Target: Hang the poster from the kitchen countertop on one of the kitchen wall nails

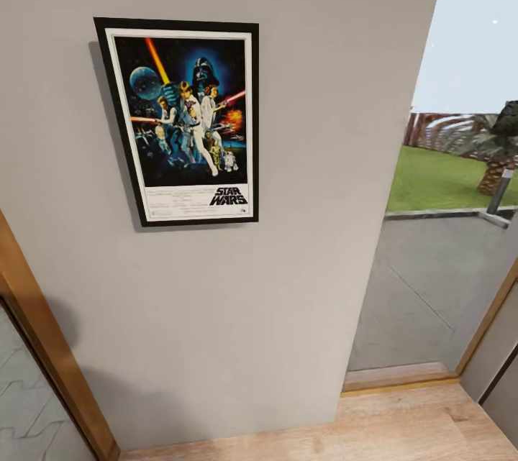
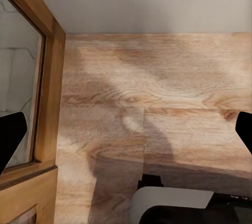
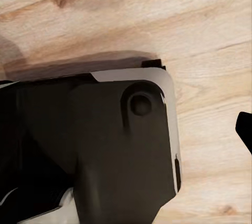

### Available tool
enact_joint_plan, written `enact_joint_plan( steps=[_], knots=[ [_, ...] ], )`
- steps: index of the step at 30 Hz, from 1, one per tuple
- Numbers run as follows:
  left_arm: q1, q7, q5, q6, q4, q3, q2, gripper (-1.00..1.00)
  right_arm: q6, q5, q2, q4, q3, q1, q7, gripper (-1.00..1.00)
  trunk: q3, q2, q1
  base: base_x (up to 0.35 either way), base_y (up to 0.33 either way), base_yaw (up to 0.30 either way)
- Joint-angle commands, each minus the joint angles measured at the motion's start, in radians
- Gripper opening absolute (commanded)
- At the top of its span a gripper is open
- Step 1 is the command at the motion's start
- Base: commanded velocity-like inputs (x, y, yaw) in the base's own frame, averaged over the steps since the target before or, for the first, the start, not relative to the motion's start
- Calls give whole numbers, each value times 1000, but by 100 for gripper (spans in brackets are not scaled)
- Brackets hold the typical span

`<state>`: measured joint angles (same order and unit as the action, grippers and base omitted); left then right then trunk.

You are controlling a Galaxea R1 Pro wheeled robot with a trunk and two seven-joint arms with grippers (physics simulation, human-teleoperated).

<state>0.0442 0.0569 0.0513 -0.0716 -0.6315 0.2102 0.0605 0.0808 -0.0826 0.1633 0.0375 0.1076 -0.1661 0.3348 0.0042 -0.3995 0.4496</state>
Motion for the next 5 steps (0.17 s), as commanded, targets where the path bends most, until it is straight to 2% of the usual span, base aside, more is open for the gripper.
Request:
enact_joint_plan(
  steps=[1,5],
  knots=[
    [0,6,5,-2,-1,5,-1,100,4,-9,0,5,4,-1,6,100,0,-1,0,0,0,0],
    [1,6,6,-2,-1,5,-1,100,4,-8,1,8,4,-1,6,100,0,-1,0,0,0,0]
  ],
)
